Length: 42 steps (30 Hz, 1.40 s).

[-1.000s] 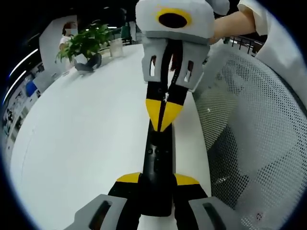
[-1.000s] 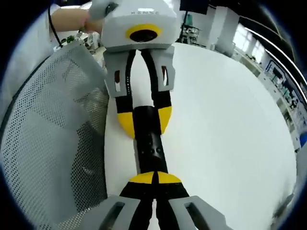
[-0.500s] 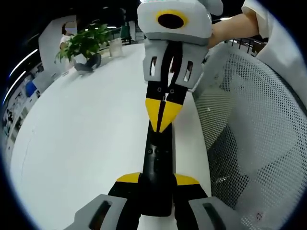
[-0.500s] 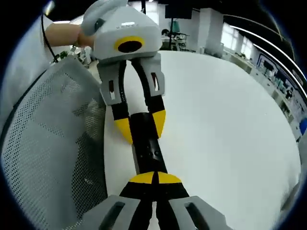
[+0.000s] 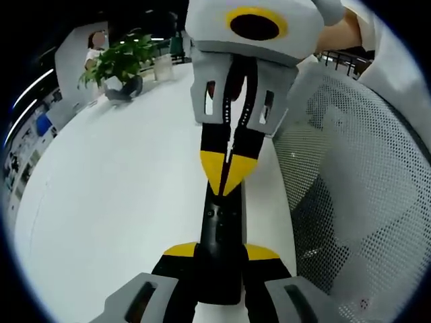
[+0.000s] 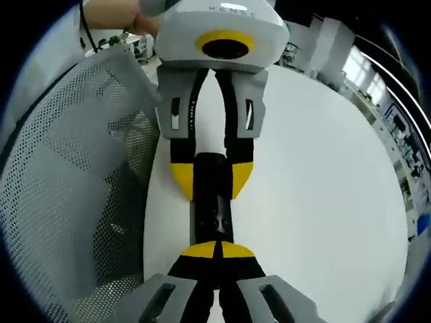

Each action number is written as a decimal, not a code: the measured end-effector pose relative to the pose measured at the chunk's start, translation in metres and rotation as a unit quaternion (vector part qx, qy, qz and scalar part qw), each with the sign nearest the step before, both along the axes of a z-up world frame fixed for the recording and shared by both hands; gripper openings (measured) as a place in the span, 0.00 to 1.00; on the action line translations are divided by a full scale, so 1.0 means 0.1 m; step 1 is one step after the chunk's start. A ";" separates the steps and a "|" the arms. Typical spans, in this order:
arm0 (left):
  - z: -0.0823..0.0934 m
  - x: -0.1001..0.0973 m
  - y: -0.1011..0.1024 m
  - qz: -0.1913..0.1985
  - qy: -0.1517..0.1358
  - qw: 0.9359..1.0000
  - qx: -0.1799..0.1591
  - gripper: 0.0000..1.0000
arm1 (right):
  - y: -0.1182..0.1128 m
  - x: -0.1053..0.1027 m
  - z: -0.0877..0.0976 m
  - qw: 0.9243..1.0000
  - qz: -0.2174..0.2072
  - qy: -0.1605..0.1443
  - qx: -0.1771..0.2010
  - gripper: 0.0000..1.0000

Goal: Press the specified remote control buttons in sequence, fully releasing each button before pressing the next.

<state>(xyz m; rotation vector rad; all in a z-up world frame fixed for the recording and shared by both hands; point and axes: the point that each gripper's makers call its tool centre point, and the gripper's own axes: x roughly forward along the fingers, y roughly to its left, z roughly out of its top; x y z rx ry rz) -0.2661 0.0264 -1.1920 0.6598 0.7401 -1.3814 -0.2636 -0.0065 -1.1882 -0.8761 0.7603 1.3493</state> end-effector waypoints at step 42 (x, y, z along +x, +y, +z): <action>0.00 -0.01 0.01 0.002 0.003 1.000 0.016 0.22 | 0.18 -0.16 0.04 0.993 -0.113 0.008 0.034 0.00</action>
